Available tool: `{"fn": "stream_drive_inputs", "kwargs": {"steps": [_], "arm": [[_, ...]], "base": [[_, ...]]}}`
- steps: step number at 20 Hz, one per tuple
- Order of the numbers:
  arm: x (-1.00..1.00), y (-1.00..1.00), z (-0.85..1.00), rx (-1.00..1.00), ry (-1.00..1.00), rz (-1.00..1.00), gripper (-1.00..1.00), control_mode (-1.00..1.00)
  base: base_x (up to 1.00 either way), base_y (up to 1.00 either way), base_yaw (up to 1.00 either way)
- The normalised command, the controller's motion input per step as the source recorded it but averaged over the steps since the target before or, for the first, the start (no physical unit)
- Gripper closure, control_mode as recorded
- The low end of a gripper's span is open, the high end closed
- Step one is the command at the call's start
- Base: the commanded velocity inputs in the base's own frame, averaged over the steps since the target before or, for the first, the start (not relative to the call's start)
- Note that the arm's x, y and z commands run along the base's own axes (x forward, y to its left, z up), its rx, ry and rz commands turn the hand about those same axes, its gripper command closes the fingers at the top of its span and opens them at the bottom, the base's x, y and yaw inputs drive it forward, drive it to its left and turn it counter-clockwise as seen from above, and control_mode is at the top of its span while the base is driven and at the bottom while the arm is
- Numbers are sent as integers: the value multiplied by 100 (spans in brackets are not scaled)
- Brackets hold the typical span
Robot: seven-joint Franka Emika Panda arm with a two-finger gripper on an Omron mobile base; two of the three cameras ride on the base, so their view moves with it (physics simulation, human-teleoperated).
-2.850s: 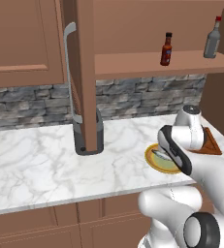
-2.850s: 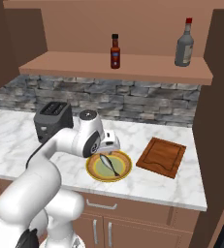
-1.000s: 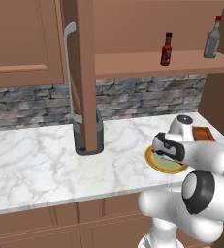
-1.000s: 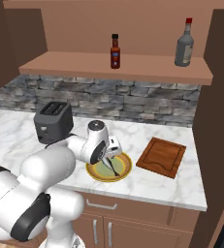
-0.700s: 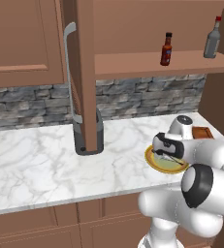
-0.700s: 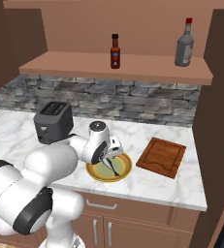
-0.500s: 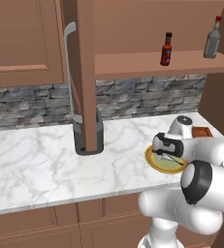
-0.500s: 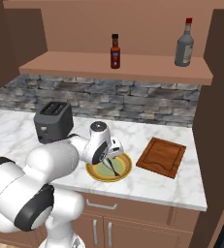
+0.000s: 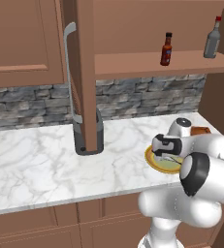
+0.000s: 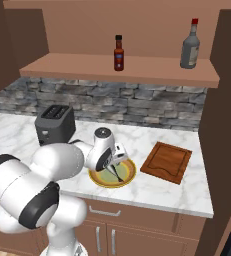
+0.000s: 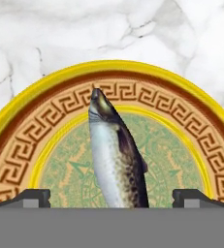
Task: Pick the fish from the plate and place it on the cutting board. Then pick the condiment bottle from the cabinet and place it next to the cutting board.
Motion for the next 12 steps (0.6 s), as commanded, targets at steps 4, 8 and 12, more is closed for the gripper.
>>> {"fn": "stream_drive_inputs", "kwargs": {"steps": [4, 8, 12], "arm": [[4, 0, -10, 0, 0, 2, -100, -100], [6, -1, -10, 0, 0, 2, -100, -100], [5, 0, -12, 0, 0, 1, -100, -100]], "base": [[0, 0, 0], [0, 0, 0], [0, 0, 0]]}}
